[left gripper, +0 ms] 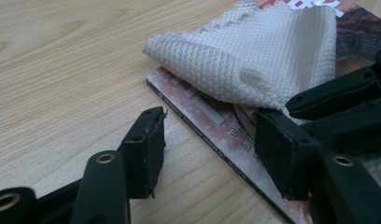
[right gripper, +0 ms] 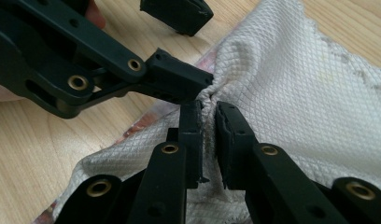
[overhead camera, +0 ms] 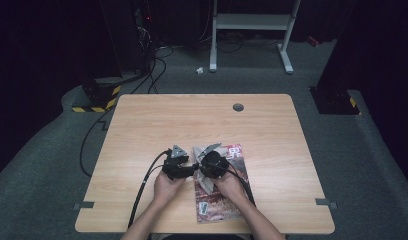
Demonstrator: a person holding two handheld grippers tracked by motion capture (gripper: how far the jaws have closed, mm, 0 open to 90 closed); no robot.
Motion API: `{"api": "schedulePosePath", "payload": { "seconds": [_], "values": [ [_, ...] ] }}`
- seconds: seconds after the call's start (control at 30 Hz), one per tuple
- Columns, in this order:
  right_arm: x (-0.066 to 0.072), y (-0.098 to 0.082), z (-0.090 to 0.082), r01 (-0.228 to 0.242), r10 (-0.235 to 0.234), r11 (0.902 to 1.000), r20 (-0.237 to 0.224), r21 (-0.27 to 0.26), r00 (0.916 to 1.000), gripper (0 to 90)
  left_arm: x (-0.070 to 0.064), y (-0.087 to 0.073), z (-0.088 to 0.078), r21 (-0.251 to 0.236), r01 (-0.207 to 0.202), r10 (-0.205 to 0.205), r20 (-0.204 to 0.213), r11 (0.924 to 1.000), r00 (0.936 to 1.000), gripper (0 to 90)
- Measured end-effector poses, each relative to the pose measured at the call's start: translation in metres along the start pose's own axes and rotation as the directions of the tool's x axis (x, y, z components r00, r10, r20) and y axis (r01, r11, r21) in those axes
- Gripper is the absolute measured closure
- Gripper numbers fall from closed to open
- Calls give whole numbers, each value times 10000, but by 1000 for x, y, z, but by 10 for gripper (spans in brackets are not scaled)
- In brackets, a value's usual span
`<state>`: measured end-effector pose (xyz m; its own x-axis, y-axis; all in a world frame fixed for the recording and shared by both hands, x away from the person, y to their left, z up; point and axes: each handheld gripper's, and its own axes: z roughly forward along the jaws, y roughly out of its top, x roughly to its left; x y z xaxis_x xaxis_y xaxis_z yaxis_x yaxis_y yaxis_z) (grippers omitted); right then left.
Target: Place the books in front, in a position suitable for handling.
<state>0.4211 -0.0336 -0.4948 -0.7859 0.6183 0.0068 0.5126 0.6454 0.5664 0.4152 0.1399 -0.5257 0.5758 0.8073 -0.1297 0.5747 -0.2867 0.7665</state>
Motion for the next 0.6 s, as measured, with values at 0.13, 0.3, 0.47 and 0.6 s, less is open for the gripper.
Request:
{"api": "schedulePosePath", "payload": {
  "seconds": [0.13,0.3,0.47,0.6],
  "values": [
    [-5,-2,-1,-178,178,9998,-315,1,9993,797,-1,0,0,6,-26,26,-61,10000,10000,423],
    [-22,-16,-12,-330,328,9994,198,101,9993,796,-1,0,0,-17,-33,33,-73,10000,10000,422],
    [-65,-49,-38,-1401,1382,9901,1034,114,9850,806,-1,0,0,-25,-29,29,-85,10000,10000,418],
    [-82,-66,-51,-1894,1858,9818,1355,139,9732,806,-1,0,0,-27,-13,12,-102,10000,9999,414]
  ]
}}
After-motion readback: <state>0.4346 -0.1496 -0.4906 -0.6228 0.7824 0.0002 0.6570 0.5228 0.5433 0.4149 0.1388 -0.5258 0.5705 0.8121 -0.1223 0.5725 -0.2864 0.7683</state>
